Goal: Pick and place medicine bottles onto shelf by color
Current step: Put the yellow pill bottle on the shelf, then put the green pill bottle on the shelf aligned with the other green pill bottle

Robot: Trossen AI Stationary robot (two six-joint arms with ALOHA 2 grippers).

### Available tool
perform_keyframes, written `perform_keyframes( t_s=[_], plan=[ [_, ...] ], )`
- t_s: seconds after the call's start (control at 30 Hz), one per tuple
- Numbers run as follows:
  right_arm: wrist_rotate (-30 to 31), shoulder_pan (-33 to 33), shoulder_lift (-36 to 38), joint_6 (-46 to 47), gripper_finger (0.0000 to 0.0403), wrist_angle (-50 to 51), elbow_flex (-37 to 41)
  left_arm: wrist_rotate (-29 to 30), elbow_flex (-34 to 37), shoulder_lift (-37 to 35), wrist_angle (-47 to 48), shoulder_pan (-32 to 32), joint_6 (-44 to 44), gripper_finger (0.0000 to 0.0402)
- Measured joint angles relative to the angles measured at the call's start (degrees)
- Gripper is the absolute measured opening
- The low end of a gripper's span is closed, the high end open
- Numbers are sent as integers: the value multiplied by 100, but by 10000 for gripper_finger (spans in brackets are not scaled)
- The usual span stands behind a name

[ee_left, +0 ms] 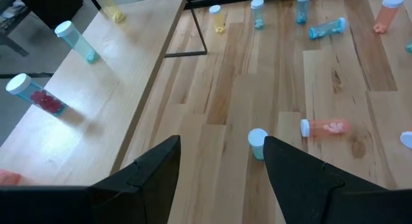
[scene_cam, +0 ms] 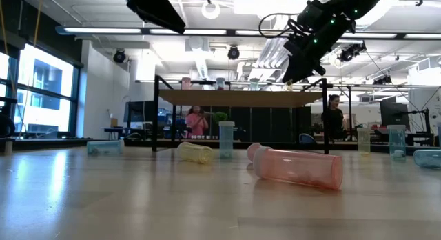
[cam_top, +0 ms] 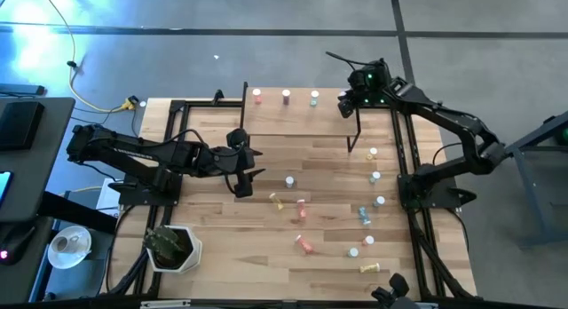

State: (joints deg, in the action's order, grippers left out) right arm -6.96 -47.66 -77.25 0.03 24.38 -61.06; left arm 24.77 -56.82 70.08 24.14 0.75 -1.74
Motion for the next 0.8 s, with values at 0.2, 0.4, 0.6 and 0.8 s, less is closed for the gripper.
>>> perform_keyframes(
  t_s=[0.2,0.4,0.6,0.8],
  plan=[
    [1,0,0,-1,115,10,0,0,0,0,0,0,0,214],
    [4,4,0,-28,142,76,6,1,0,0,0,0,0,214],
    [4,4,0,-24,183,54,7,2,0,0,2,0,0,214],
    [24,4,10,0,199,26,7,2,0,0,0,0,0,214]
  ],
)
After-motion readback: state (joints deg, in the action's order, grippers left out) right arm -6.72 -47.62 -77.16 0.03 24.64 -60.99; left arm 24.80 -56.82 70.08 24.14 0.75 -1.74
